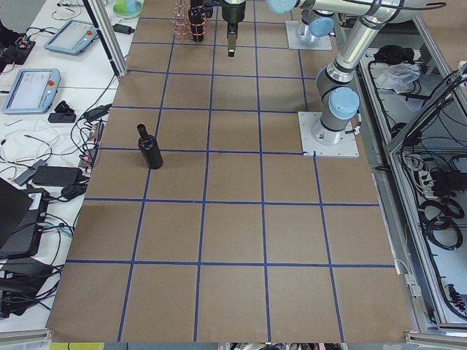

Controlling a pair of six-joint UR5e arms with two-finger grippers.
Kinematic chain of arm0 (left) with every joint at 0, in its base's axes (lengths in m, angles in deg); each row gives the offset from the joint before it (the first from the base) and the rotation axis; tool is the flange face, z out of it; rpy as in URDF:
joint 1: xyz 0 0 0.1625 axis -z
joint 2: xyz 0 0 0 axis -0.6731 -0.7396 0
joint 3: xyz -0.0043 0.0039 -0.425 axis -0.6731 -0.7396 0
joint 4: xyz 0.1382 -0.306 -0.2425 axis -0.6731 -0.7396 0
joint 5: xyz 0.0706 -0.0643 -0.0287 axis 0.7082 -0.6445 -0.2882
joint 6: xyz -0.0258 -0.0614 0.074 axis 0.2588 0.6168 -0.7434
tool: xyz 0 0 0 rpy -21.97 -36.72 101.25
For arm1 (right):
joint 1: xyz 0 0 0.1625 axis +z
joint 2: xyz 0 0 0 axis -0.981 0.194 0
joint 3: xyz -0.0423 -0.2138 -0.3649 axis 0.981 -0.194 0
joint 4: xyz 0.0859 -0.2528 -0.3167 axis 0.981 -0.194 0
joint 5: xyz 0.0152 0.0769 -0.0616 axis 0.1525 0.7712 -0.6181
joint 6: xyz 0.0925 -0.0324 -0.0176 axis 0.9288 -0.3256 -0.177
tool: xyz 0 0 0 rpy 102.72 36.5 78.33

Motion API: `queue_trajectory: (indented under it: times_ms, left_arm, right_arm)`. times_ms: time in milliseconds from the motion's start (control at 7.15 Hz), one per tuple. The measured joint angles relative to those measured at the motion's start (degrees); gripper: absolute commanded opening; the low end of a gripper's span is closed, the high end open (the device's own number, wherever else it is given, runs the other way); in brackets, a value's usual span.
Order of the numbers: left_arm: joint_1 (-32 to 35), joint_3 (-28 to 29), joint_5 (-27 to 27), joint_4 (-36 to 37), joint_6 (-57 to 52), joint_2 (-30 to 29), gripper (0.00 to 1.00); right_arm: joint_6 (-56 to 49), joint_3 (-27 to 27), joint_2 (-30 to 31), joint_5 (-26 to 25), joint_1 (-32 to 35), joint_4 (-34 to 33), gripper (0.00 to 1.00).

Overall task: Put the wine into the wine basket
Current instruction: 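Lift the dark wine bottle with the left gripper near the far edge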

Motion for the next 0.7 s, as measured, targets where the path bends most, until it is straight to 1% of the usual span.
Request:
queue_trajectory:
  times_ms: [280, 420, 560, 699]
  left_arm:
    - [-1.0, 0.1, 0.1, 0.5, -0.4, -0.2, 1.0]
    - [-3.3, 0.1, 0.2, 2.4, -3.1, -0.7, 1.0]
    - [-7.5, 0.0, 0.3, 5.9, -9.7, -1.7, 1.0]
    - [-12.1, -0.4, 0.1, 11.5, -17.5, -3.3, 1.0]
  right_arm:
    - [0.1, 0.0, 0.0, 0.1, 0.0, 0.0, 1.0]
    - [0.1, 0.0, -0.1, 0.1, 0.0, 0.0, 1.0]
    - [0.1, 0.0, -0.2, 0.1, 0.0, -0.2, 1.0]
    - [0.1, 0.0, -0.3, 0.1, 0.0, -0.4, 1.0]
